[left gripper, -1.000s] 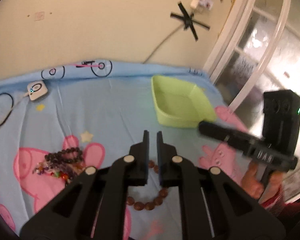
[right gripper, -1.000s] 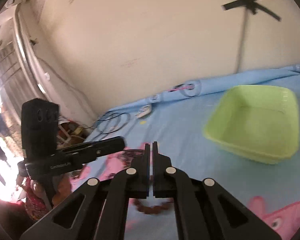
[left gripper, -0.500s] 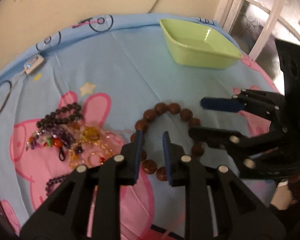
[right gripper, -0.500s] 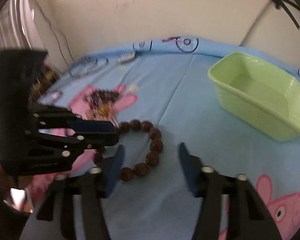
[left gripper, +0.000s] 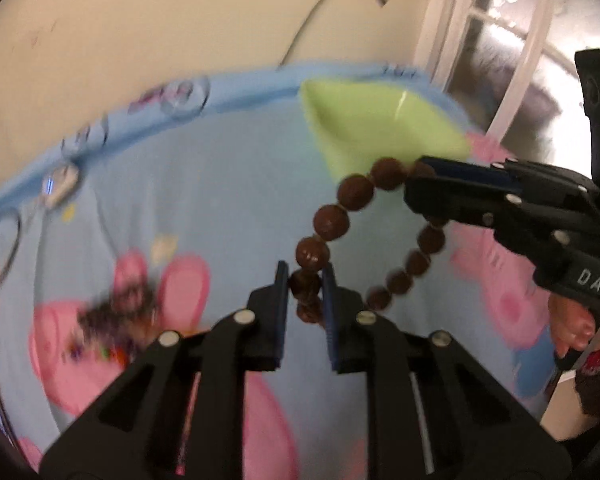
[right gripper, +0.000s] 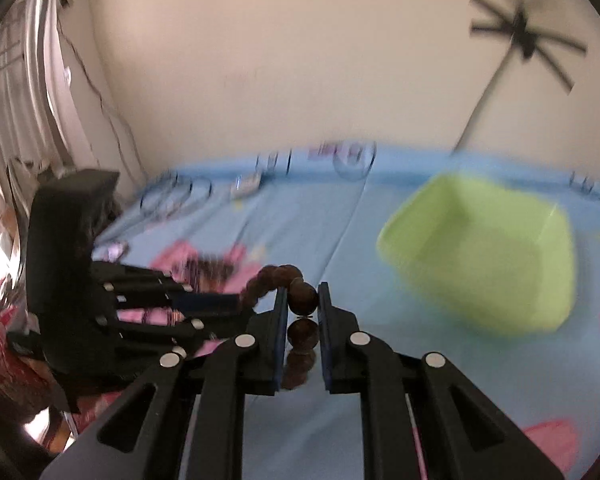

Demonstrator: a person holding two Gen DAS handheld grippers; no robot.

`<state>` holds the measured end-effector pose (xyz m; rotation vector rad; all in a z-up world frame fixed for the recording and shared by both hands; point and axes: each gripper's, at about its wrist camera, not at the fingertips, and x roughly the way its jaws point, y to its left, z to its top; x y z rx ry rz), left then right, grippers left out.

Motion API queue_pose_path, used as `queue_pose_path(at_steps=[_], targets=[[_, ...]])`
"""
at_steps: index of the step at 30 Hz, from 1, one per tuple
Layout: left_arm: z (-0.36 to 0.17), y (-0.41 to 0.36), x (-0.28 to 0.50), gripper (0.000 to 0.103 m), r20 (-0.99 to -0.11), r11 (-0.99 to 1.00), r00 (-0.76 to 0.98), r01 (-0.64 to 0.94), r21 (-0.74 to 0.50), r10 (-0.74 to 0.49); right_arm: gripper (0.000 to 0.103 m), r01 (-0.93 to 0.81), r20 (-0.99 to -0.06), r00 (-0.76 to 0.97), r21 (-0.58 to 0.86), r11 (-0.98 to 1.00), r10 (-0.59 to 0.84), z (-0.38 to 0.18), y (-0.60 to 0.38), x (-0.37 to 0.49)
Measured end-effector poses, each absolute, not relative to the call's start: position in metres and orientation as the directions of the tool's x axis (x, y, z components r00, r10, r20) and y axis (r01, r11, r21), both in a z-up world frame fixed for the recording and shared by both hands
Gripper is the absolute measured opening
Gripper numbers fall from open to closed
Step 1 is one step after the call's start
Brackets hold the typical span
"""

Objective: Organize jewelry

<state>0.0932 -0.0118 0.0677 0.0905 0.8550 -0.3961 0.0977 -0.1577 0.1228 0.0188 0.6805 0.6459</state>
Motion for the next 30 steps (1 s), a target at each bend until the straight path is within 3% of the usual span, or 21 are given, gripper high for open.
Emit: queue_pose_path(at_steps=[8,10,12,15,16,19,21,24,25,26,28,29,30], targets=[[0.101,-0.078,0.195,0.015,-0.697,0.899,0.597,0.407,-0.162,-0.397,0.0,-0.355,-0.546,0.702,0.287,0.89,0.457,0.134,-0.229,0.178],[0.093,-0.087,0.22,0.022,-0.701,0.908,0.598,0.376,-0.185,-0.39,0.0,-0.32,-0.56,0.706,0.293,0.901,0.433,0.125,-0.238,0.195],[0.083,-0.087,0.235,0.024,-0.729,0.934,0.597,0.309,-0.177,-0.336,0.014,-0.225,-0.595,0.72,0.286,0.932,0.356,0.115,-0.248,0.202],[0.086,-0.056,0.214,0.024,-0.691,0.919,0.607,0.286,-0.271,-0.393,0.023,-0.261,-0.505,0.744,0.383,0.886,0.437,0.116,-0.257,0.164],[0.088,-0.039,0.199,0.024,-0.673,0.915,0.62,0.292,-0.279,-0.403,0.032,-0.295,-0.478,0.752,0.371,0.881,0.453,0.115,-0.251,0.143],[0.088,0.025,0.145,0.024,-0.644,0.946,0.694,0.23,-0.227,-0.323,0.059,-0.381,-0.453,0.716,0.385,0.841,0.532,0.103,-0.231,0.11],[0.079,0.074,0.11,0.024,-0.66,0.974,0.719,0.121,-0.19,-0.218,0.065,-0.453,-0.459,0.61,0.466,0.76,0.646,0.087,-0.209,0.097],[0.062,0.139,0.065,0.024,-0.696,0.988,0.716,-0.068,-0.141,-0.05,0.065,-0.496,-0.542,0.461,0.5,0.71,0.703,0.067,-0.168,0.097],[0.058,0.154,0.053,0.024,-0.702,0.984,0.712,-0.107,-0.144,-0.025,0.06,-0.501,-0.57,0.424,0.499,0.707,0.704,0.062,-0.155,0.099],[0.053,0.169,0.041,0.024,-0.705,0.978,0.709,-0.142,-0.156,-0.009,0.04,-0.507,-0.588,0.393,0.503,0.7,0.707,0.058,-0.145,0.102],[0.047,0.19,0.019,0.024,-0.706,0.969,0.708,-0.178,-0.174,0.003,0.015,-0.52,-0.621,0.326,0.512,0.684,0.713,0.05,-0.122,0.108],[0.044,0.193,0.012,0.024,-0.705,0.967,0.709,-0.183,-0.18,0.003,0.004,-0.538,-0.638,0.3,0.501,0.678,0.709,0.047,-0.106,0.109],[0.041,0.196,0.005,0.024,-0.702,0.966,0.712,-0.177,-0.189,-0.006,0.002,-0.552,-0.648,0.293,0.486,0.678,0.703,0.047,-0.098,0.099]])
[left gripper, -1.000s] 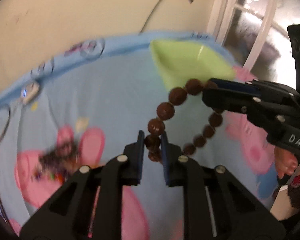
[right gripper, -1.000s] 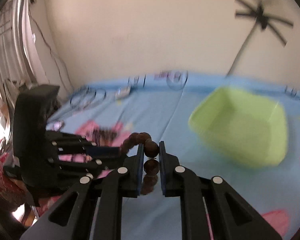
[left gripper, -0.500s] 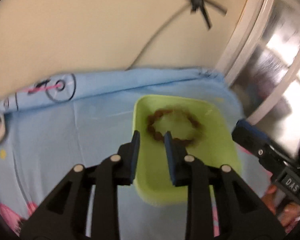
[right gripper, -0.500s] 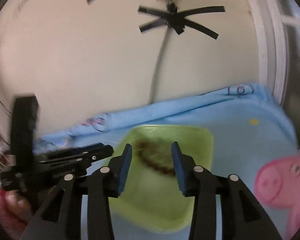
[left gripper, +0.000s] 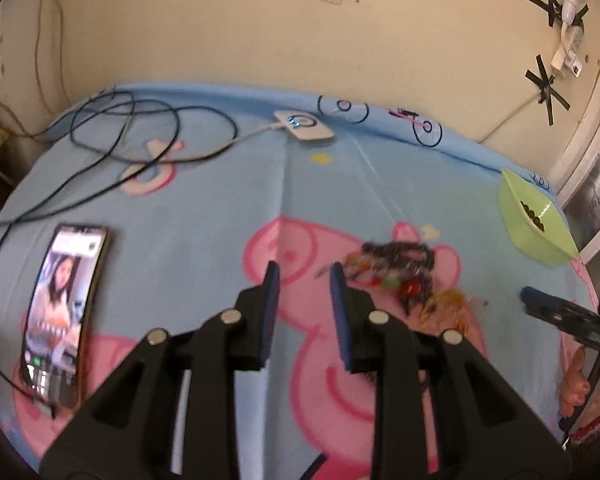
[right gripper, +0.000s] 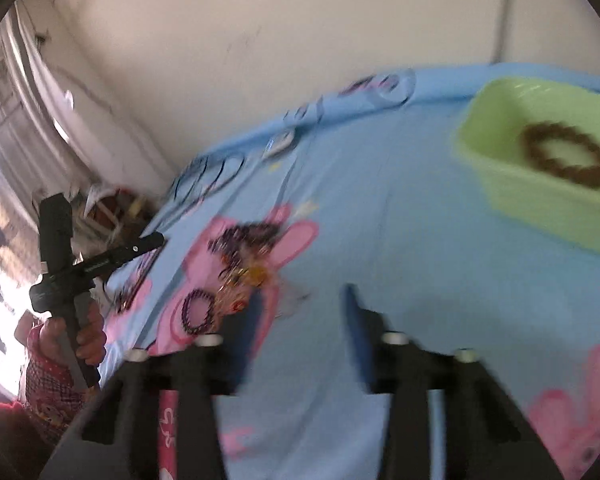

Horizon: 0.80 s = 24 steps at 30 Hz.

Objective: Organize jewelry

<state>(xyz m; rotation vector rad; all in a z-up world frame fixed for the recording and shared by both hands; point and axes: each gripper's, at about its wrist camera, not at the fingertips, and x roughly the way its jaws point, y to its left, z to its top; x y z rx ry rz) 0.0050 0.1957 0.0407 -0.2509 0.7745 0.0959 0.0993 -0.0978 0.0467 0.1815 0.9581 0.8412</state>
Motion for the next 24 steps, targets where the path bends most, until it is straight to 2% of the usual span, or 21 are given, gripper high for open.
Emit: queue_pose_path(at_steps=[4,12,16,17,18,24], targets=[[0.033,0.18,0.004,0.024,-0.699,0.973,0.709,-0.089,-0.215,-0.089,0.0,-0.62,-0.712,0.322,0.34,0.707,0.624,0.048,-0.059,0.093],[0.015,0.121,0.035,0.024,-0.74,0.976,0.64,0.089,-0.198,-0.208,0.0,-0.659,-0.771,0.319,0.237,0.714,0.551,0.038,-0.033,0.102],[-0.003,0.096,0.052,0.023,-0.785,0.982,0.589,0.127,-0.141,-0.189,0.0,-0.65,-0.752,0.342,0.244,0.72,0.563,0.043,-0.041,0.102],[-0.003,0.093,0.052,0.011,-0.785,0.982,0.59,0.139,-0.13,-0.188,0.0,-0.643,-0.742,0.349,0.255,0.722,0.573,0.047,-0.045,0.101],[-0.003,0.091,0.053,0.007,-0.785,0.98,0.587,0.148,-0.137,-0.198,0.0,-0.635,-0.728,0.355,0.273,0.723,0.587,0.051,-0.049,0.101],[0.009,0.1,0.039,0.007,-0.777,0.986,0.607,0.1,-0.132,-0.165,0.0,-0.605,-0.636,0.397,0.36,0.71,0.662,0.082,-0.078,0.102]])
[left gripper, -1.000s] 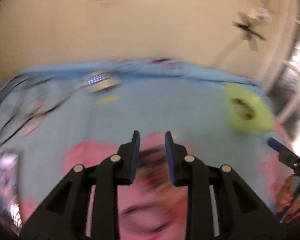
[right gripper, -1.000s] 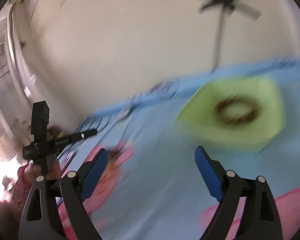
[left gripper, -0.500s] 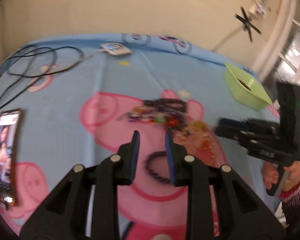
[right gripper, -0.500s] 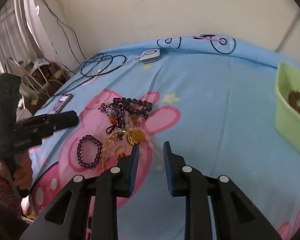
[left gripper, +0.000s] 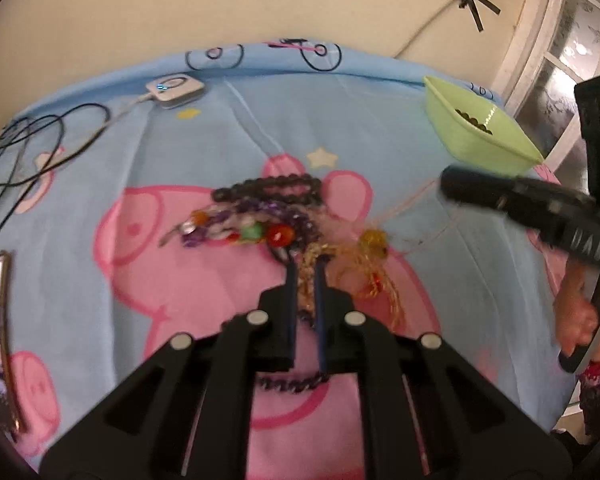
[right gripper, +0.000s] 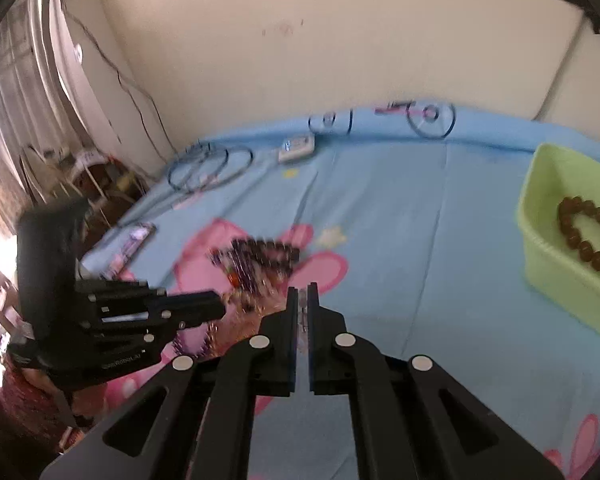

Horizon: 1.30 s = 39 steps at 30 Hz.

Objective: Organize jewelry

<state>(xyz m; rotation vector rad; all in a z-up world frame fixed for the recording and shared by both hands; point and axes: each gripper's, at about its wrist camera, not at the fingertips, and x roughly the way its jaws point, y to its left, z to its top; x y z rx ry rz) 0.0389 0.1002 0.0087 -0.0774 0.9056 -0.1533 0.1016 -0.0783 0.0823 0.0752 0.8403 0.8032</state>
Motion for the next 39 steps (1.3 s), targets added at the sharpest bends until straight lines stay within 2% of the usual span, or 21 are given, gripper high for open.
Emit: queue_pose_path(at_steps=[7,11,16,18,20,22,23,24,25,27,29,35,39], targets=[[0.003,0.132,0.003,0.008,-0.811,0.997,0.585,-0.029,-0.064,-0.035,0.0,-0.57,-0.589,0.421,0.42,0.706,0.69,0.094,-0.108,0.099],[0.022,0.145,-0.01,0.023,-0.799,0.994,0.602,-0.094,-0.059,0.009,0.0,-0.57,-0.554,0.444,0.432,0.699,0.704,0.106,-0.118,0.096],[0.058,0.106,0.001,0.036,-0.718,0.999,0.695,0.038,-0.011,-0.035,0.0,-0.595,-0.506,0.465,0.429,0.68,0.726,0.13,-0.121,0.092],[0.066,0.077,0.012,0.052,-0.682,0.991,0.727,0.132,0.019,-0.084,0.0,-0.602,-0.49,0.474,0.426,0.675,0.732,0.14,-0.122,0.09],[0.065,0.052,0.027,0.054,-0.661,0.978,0.74,0.205,0.049,-0.122,0.0,-0.609,-0.475,0.484,0.42,0.673,0.735,0.15,-0.125,0.087],[0.055,0.036,0.051,0.054,-0.687,0.969,0.714,0.241,0.057,-0.137,0.0,-0.614,-0.46,0.503,0.404,0.678,0.731,0.161,-0.129,0.084],[0.048,0.029,0.067,0.05,-0.708,0.967,0.694,0.247,0.064,-0.13,0.0,-0.616,-0.455,0.513,0.395,0.682,0.728,0.166,-0.131,0.083],[0.043,0.025,0.081,0.022,-0.728,0.966,0.674,0.252,0.064,-0.127,0.0,-0.617,-0.45,0.526,0.382,0.688,0.721,0.172,-0.134,0.084],[0.039,0.023,0.098,0.006,-0.761,0.962,0.633,0.268,0.04,-0.145,0.0,-0.616,-0.448,0.537,0.372,0.695,0.715,0.176,-0.136,0.085],[0.05,0.029,0.116,0.005,-0.771,0.962,0.598,0.263,-0.07,-0.219,0.0,-0.607,-0.431,0.572,0.349,0.714,0.698,0.193,-0.147,0.09],[0.078,0.032,0.124,0.005,-0.733,0.949,0.615,0.283,-0.138,-0.29,0.0,-0.601,-0.412,0.596,0.34,0.723,0.689,0.209,-0.16,0.096],[0.172,0.008,0.131,0.005,-0.636,0.926,0.687,0.356,-0.126,-0.351,0.0,-0.618,-0.364,0.624,0.312,0.722,0.692,0.246,-0.185,0.106],[0.219,-0.013,0.132,0.005,-0.584,0.902,0.701,0.407,-0.142,-0.408,0.0,-0.604,-0.334,0.614,0.384,0.698,0.715,0.227,-0.204,0.11]])
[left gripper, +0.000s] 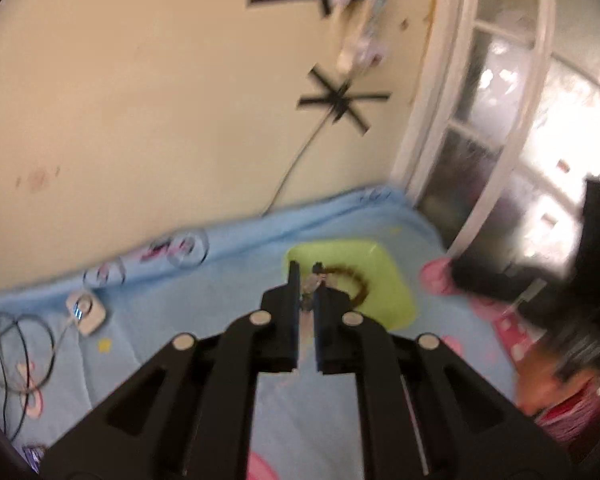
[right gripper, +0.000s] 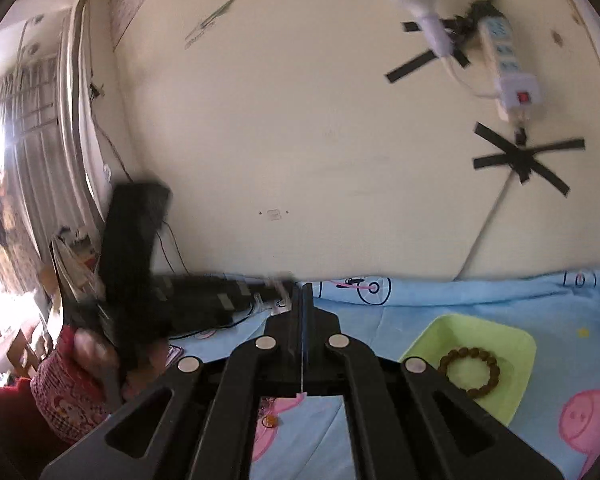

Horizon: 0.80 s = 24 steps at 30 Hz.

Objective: Organize jewelry

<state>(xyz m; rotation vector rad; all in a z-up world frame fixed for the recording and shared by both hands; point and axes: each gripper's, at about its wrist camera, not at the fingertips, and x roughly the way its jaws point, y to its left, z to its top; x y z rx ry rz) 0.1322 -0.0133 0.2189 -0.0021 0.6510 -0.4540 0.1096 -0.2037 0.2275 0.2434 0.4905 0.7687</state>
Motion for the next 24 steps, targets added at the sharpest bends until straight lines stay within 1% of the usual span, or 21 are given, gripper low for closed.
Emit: queue_pose_path(at_steps=[2,3,4,5,7,8,9,10,11,13,16,19,22,23,24], targets=[[0.237,-0.029,0.132,0.005,-0.57,0.892,0.704,0.433,-0.131,-0.425,0.0,-0.608,-0.324,0.591,0.423,0.672,0.739,0.213,-0.211,0.113],[0.245,-0.037,0.133,0.005,-0.567,0.887,0.701,0.445,-0.126,-0.432,0.014,-0.599,-0.337,0.598,0.415,0.685,0.727,0.206,-0.213,0.114],[0.25,-0.043,0.134,0.005,-0.567,0.882,0.698,0.454,-0.124,-0.438,0.056,-0.589,-0.343,0.612,0.404,0.7,0.713,0.203,-0.213,0.115],[0.257,-0.055,0.137,0.005,-0.567,0.874,0.691,0.47,-0.12,-0.449,0.066,-0.579,-0.343,0.633,0.386,0.719,0.694,0.2,-0.215,0.116],[0.265,-0.071,0.139,0.006,-0.567,0.869,0.689,0.484,-0.106,-0.453,0.065,-0.565,-0.385,0.631,0.368,0.739,0.674,0.197,-0.215,0.13],[0.268,-0.082,0.142,0.006,-0.567,0.865,0.688,0.492,-0.095,-0.453,0.052,-0.554,-0.407,0.631,0.359,0.751,0.66,0.197,-0.217,0.136],[0.27,-0.091,0.145,0.006,-0.569,0.863,0.686,0.497,-0.089,-0.454,0.042,-0.531,-0.449,0.631,0.346,0.774,0.633,0.194,-0.218,0.148],[0.271,-0.096,0.148,0.006,-0.57,0.861,0.684,0.5,-0.089,-0.456,0.024,-0.501,-0.495,0.612,0.36,0.787,0.617,0.188,-0.222,0.163],[0.271,-0.103,0.154,0.006,-0.573,0.86,0.68,0.503,-0.091,-0.458,0.0,-0.482,-0.521,0.578,0.403,0.778,0.628,0.181,-0.227,0.177],[0.268,-0.115,0.163,0.006,-0.579,0.862,0.681,0.5,-0.081,-0.449,0.0,-0.439,-0.543,0.553,0.454,0.775,0.632,0.17,-0.24,0.196],[0.258,-0.123,0.175,0.006,-0.592,0.865,0.677,0.497,-0.07,-0.437,0.0,-0.409,-0.552,0.577,0.443,0.798,0.602,0.168,-0.255,0.205],[0.237,-0.128,0.189,0.006,-0.627,0.872,0.657,0.484,-0.074,-0.418,0.0,-0.388,-0.556,0.595,0.433,0.813,0.58,0.166,-0.265,0.21],[0.2,-0.133,0.205,0.006,-0.688,0.884,0.616,0.461,-0.081,-0.384,0.0,-0.351,-0.614,0.582,0.401,0.846,0.533,0.145,-0.266,0.216],[0.181,-0.136,0.212,0.007,-0.722,0.888,0.585,0.451,-0.088,-0.369,0.0,-0.325,-0.666,0.567,0.362,0.874,0.486,0.13,-0.263,0.218],[0.162,-0.137,0.218,0.02,-0.756,0.895,0.554,0.437,-0.093,-0.349,0.0,-0.311,-0.703,0.55,0.328,0.892,0.451,0.119,-0.26,0.22]])
